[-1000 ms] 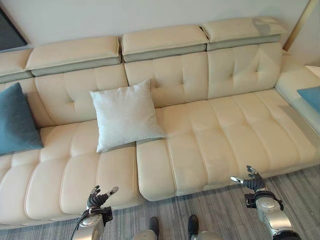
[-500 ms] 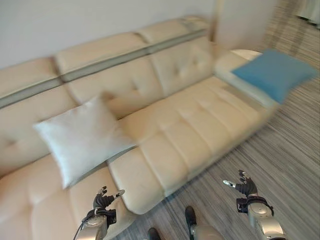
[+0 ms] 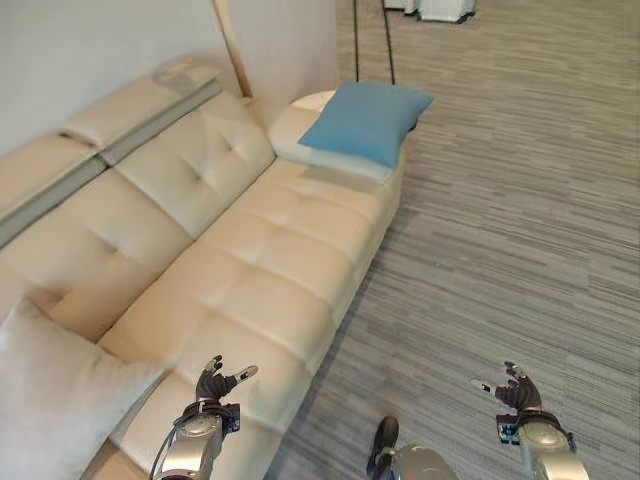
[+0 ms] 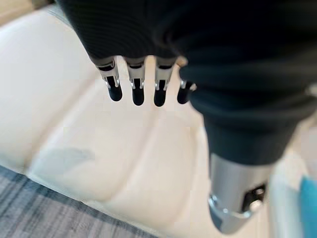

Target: Pick up all the scattered cushions and arrange them neatly on the sofa.

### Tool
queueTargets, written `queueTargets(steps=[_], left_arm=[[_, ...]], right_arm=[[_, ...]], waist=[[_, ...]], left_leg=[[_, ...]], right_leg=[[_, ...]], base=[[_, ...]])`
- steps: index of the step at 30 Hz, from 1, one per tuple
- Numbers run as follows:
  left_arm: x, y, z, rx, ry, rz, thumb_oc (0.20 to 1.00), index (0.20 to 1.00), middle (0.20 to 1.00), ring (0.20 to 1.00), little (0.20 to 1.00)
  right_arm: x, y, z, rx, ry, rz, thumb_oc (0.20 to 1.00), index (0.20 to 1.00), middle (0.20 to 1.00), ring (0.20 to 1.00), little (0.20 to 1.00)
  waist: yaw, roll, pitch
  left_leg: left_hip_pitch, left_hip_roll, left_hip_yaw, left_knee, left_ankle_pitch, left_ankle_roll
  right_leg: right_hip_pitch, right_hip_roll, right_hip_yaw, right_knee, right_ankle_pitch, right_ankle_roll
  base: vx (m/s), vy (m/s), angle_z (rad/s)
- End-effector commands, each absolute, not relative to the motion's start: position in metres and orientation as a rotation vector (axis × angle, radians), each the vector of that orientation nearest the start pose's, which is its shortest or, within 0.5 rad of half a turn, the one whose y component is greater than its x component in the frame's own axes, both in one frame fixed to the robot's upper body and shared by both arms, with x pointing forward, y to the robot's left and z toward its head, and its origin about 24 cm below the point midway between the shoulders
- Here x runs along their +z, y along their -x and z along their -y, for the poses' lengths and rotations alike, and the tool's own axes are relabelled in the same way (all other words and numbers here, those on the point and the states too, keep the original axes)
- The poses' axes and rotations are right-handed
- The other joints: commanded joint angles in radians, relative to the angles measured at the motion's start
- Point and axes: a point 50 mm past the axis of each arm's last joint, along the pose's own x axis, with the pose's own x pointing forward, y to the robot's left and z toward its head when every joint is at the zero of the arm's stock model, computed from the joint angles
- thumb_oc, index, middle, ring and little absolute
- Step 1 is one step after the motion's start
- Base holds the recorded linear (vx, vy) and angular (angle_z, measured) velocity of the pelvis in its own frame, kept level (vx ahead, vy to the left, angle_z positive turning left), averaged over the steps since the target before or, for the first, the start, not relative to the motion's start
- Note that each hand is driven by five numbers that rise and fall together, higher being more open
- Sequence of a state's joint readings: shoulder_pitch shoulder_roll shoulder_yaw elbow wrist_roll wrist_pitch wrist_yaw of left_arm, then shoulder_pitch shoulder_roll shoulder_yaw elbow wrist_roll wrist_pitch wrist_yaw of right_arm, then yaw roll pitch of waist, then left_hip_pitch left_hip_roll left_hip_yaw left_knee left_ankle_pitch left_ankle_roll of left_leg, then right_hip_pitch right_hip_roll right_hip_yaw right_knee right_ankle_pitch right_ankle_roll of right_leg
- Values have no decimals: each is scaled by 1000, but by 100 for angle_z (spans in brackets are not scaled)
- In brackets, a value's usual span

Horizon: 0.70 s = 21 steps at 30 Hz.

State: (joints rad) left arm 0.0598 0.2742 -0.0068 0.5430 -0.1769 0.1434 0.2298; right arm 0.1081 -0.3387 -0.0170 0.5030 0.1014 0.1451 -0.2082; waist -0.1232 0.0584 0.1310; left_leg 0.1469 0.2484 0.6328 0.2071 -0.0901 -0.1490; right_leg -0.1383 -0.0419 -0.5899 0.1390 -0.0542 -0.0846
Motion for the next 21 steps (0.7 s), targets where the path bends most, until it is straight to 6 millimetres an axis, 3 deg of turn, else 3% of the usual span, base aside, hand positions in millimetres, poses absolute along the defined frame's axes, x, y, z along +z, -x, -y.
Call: queueTargets(steps=[1, 2, 3, 5, 6, 7, 9, 10, 11, 13, 15, 18, 20, 21], left_arm=[[-70, -200, -246, 350, -151, -622, 1000, 1000, 1000, 1000, 1000], [-71, -198, -246, 357, -138, -622, 1000, 1000, 1000, 1000, 1000], [-72, -196, -244, 367, -123, -625, 1000, 1000, 1000, 1000, 1000], [-76, -186, -247, 390, -110, -643, 1000, 1000, 1000, 1000, 1000], [-76, -186, -247, 390, -111, -644, 1000, 1000, 1000, 1000, 1000], [-77, -183, -247, 393, -111, -654, 1000, 1000, 1000, 1000, 1000], [-80, -178, -247, 394, -110, -670, 1000, 1000, 1000, 1000, 1000], [-83, -174, -246, 397, -110, -687, 1000, 1000, 1000, 1000, 1000], [-84, -173, -247, 397, -113, -697, 1000, 1000, 1000, 1000, 1000], [-87, -171, -247, 397, -131, -715, 1000, 1000, 1000, 1000, 1000], [-88, -171, -247, 397, -131, -722, 1000, 1000, 1000, 1000, 1000], [-86, -172, -249, 409, -132, -712, 1000, 1000, 1000, 1000, 1000], [-85, -170, -252, 421, -127, -709, 1000, 1000, 1000, 1000, 1000], [-87, -168, -252, 422, -132, -719, 1000, 1000, 1000, 1000, 1000]], right_arm=[[-50, -199, 276, -360, 316, -563, 1000, 1000, 1000, 1000, 1000], [-48, -202, 275, -348, 329, -556, 1000, 1000, 1000, 1000, 1000], [-46, -206, 273, -330, 341, -547, 1000, 1000, 1000, 1000, 1000], [-47, -208, 269, -301, 350, -552, 1000, 1000, 1000, 1000, 1000], [-47, -208, 269, -301, 349, -552, 1000, 1000, 1000, 1000, 1000], [-48, -208, 268, -294, 350, -554, 1000, 1000, 1000, 1000, 1000], [-49, -209, 267, -290, 349, -556, 1000, 1000, 1000, 1000, 1000], [-48, -209, 267, -290, 350, -554, 1000, 1000, 1000, 1000, 1000], [-49, -209, 267, -290, 351, -556, 1000, 1000, 1000, 1000, 1000], [-47, -211, 266, -286, 355, -547, 1000, 1000, 1000, 1000, 1000], [-46, -213, 265, -284, 353, -540, 1000, 1000, 1000, 1000, 1000], [-45, -218, 258, -263, 349, -529, 1000, 1000, 1000, 1000, 1000], [-46, -220, 251, -238, 341, -529, 1000, 1000, 1000, 1000, 1000], [-52, -216, 247, -220, 349, -552, 1000, 1000, 1000, 1000, 1000]], waist=[[34, -27, 44], [47, -31, 50], [67, -33, 57], [102, -50, 61], [102, -51, 60], [116, -58, 59], [127, -66, 54], [134, -61, 49], [136, -57, 49], [133, -42, 55], [130, -40, 54], [151, -39, 45], [168, -50, 24], [168, -68, -3]], left_leg=[[-51, -57, -154, 194, 106, 38], [-87, -81, -228, 226, 87, 53], [-131, -137, -317, 227, 43, 75], [-213, -199, -439, 171, -16, 120], [-213, -200, -438, 171, -16, 121], [-241, -231, -495, 131, -31, 130], [-273, -281, -585, -3, 7, 135], [-290, -296, -652, -115, 82, 120], [-297, -294, -678, -181, 125, 111], [-370, -305, -712, -294, 168, 80], [-408, -312, -690, -294, 161, 69], [-430, -313, -664, -294, 195, 62], [-402, -308, -668, -294, 225, 83], [-382, -317, -652, -294, 237, 111]], right_leg=[[184, -2, 105, -191, -46, 121], [196, 7, 138, -202, -55, 110], [203, 8, 176, -206, -56, 110], [226, 8, 258, -207, -62, 119], [225, 7, 258, -207, -62, 120], [233, 7, 282, -207, -67, 121], [242, 10, 302, -212, -67, 117], [256, 23, 316, -218, -74, 114], [268, 30, 329, -211, -85, 110], [283, 51, 346, -200, -111, 103], [297, 59, 357, -205, -115, 105], [360, 66, 407, -226, -127, 120], [390, 53, 436, -226, -147, 133], [402, 16, 431, -180, -153, 154]], base=[[294, -264, -98], [279, -155, -100], [243, -87, -111], [297, -70, -120], [289, -64, -129], [182, -35, -116], [301, -44, -76], [369, -26, -73], [356, -21, -99], [362, 12, -52], [427, 72, -29], [465, 113, -27], [699, 212, -76], [603, 203, -81]])
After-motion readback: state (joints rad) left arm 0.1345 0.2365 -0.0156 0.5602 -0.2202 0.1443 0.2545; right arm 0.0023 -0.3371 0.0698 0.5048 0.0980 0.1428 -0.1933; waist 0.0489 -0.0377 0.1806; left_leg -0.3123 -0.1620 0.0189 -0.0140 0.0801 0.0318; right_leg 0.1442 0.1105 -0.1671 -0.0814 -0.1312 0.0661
